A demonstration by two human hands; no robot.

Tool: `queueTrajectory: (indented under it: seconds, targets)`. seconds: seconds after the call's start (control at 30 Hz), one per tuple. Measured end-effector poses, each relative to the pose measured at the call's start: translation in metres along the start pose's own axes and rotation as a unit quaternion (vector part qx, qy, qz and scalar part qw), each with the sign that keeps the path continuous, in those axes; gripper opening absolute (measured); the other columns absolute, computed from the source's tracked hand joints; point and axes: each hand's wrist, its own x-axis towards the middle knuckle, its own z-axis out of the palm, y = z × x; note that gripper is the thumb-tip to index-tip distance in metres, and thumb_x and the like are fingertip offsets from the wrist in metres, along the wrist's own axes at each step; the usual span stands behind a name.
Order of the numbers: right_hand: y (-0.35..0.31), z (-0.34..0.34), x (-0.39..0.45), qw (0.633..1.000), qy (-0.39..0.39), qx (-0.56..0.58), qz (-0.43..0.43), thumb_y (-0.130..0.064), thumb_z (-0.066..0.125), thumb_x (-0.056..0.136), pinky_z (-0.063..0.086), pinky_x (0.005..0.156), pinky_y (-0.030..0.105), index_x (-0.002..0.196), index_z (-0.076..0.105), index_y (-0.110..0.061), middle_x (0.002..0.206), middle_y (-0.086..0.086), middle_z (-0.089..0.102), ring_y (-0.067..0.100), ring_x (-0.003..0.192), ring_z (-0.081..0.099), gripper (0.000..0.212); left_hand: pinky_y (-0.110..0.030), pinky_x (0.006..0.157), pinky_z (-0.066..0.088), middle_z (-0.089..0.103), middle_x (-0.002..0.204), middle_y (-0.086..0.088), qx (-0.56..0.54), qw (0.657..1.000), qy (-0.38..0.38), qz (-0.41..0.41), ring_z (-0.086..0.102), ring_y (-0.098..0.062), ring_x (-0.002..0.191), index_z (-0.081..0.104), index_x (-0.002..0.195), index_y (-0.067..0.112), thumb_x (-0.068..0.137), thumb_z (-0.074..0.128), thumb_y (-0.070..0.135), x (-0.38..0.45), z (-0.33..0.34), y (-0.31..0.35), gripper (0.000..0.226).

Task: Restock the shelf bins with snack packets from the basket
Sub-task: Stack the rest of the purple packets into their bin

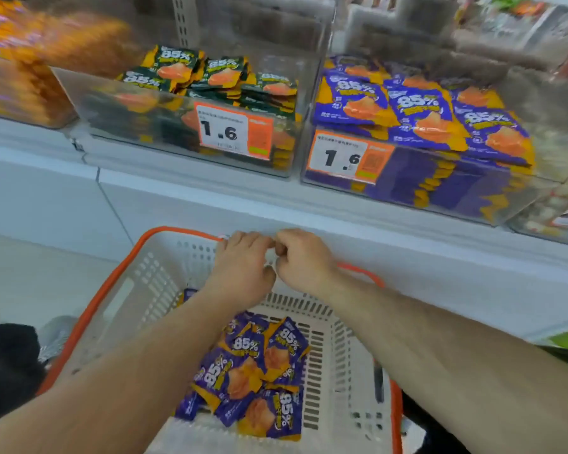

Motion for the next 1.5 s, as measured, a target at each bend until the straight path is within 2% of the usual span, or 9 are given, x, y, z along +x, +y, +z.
queueTrajectory:
  seconds: [0.27, 0.37, 0.53, 0.63, 0.93, 1.03, 1.13, 1.27, 1.5]
  targets:
    - [0.053, 0.134, -0.015, 0.942, -0.220, 0.004, 0.255, -0.005, 0.049, 0.091, 0.042, 0.060, 0.031, 0.082, 0.053, -0.009, 0.083, 0.012, 0.058, 0.021, 0.069, 0.053, 0.011, -0.042, 0.095, 0.049, 0.057, 0.132, -0.002, -0.064, 0.974, -0.186, -0.112, 0.057, -0.024, 0.113, 0.050, 0.134, 0.022, 0.094, 0.049, 0.019, -0.020, 0.051, -0.056, 0.040]
    - [0.075, 0.158, -0.028, 0.913, -0.239, -0.013, 0.330, -0.024, 0.057, 0.092, 0.050, 0.075, 0.034, 0.090, 0.052, -0.015, 0.095, 0.006, 0.054, 0.019, 0.081, 0.054, 0.011, -0.042, 0.091, 0.052, 0.058, 0.129, 0.000, -0.090, 0.962, -0.217, -0.139, 0.058, -0.024, 0.109, 0.049, 0.133, 0.023, 0.094, 0.049, 0.021, -0.020, 0.066, -0.063, 0.039]
    - [0.096, 0.199, -0.043, 0.864, -0.253, -0.082, 0.428, -0.089, 0.055, 0.051, 0.045, 0.093, 0.039, 0.130, 0.046, -0.014, 0.134, 0.010, 0.047, 0.029, 0.124, 0.046, 0.108, -0.041, 0.094, 0.051, 0.060, 0.128, 0.005, -0.121, 0.953, -0.217, -0.176, 0.058, -0.019, 0.112, 0.050, 0.133, 0.026, 0.090, 0.050, 0.021, -0.012, 0.076, -0.068, 0.043]
    - [0.104, 0.225, -0.045, 0.838, -0.283, -0.092, 0.458, -0.091, 0.059, 0.038, 0.035, 0.109, 0.048, 0.145, 0.030, -0.012, 0.150, 0.017, 0.030, 0.034, 0.137, 0.033, 0.136, -0.039, 0.094, 0.051, 0.060, 0.128, 0.003, -0.128, 0.949, -0.223, -0.185, 0.057, -0.019, 0.113, 0.051, 0.133, 0.023, 0.093, 0.050, 0.019, -0.010, 0.080, -0.070, 0.040]
    - [0.100, 0.217, -0.044, 0.843, -0.216, -0.115, 0.480, -0.075, 0.081, 0.042, 0.038, 0.102, 0.040, 0.136, 0.030, -0.015, 0.139, 0.011, 0.035, 0.029, 0.128, 0.040, 0.123, -0.034, 0.094, 0.048, 0.060, 0.121, 0.004, -0.143, 0.939, -0.240, -0.202, 0.056, -0.017, 0.110, 0.054, 0.131, 0.021, 0.093, 0.050, 0.015, -0.013, 0.082, -0.068, 0.038]
    - [0.101, 0.210, -0.047, 0.879, -0.154, -0.079, 0.445, -0.068, 0.079, 0.056, 0.041, 0.095, 0.040, 0.125, 0.037, -0.015, 0.122, 0.008, 0.049, 0.028, 0.116, 0.050, 0.097, -0.033, 0.092, 0.048, 0.060, 0.121, 0.003, -0.147, 0.936, -0.243, -0.207, 0.056, -0.017, 0.109, 0.054, 0.130, 0.021, 0.093, 0.050, 0.015, -0.014, 0.081, -0.069, 0.038]
    - [0.106, 0.196, -0.044, 0.872, -0.128, 0.136, 0.453, -0.021, 0.077, 0.076, 0.049, 0.070, 0.034, 0.110, 0.042, -0.011, 0.096, 0.007, 0.059, 0.021, 0.081, 0.059, 0.050, -0.031, 0.088, 0.048, 0.059, 0.124, 0.001, -0.162, 0.926, -0.266, -0.213, 0.056, -0.018, 0.108, 0.052, 0.131, 0.019, 0.095, 0.049, 0.016, -0.016, 0.081, -0.066, 0.036]
    - [0.110, 0.153, -0.034, 0.905, -0.143, 0.151, 0.371, -0.002, 0.063, 0.080, 0.050, 0.065, 0.033, 0.094, 0.052, -0.016, 0.092, 0.007, 0.059, 0.024, 0.083, 0.061, 0.023, -0.032, 0.086, 0.050, 0.056, 0.128, 0.000, -0.182, 0.916, -0.300, -0.194, 0.057, -0.018, 0.106, 0.047, 0.137, 0.018, 0.096, 0.052, 0.018, -0.013, 0.074, -0.051, 0.042]
    - [0.085, 0.051, -0.008, 0.960, -0.173, 0.075, 0.209, 0.003, 0.055, 0.082, 0.034, 0.053, 0.026, 0.072, 0.057, -0.020, 0.076, 0.005, 0.058, 0.024, 0.076, 0.059, 0.025, -0.027, 0.077, 0.053, 0.043, 0.145, -0.002, -0.277, 0.909, -0.231, -0.210, 0.058, -0.017, 0.109, 0.026, 0.150, 0.021, 0.088, 0.069, 0.031, -0.007, 0.046, -0.031, 0.077]
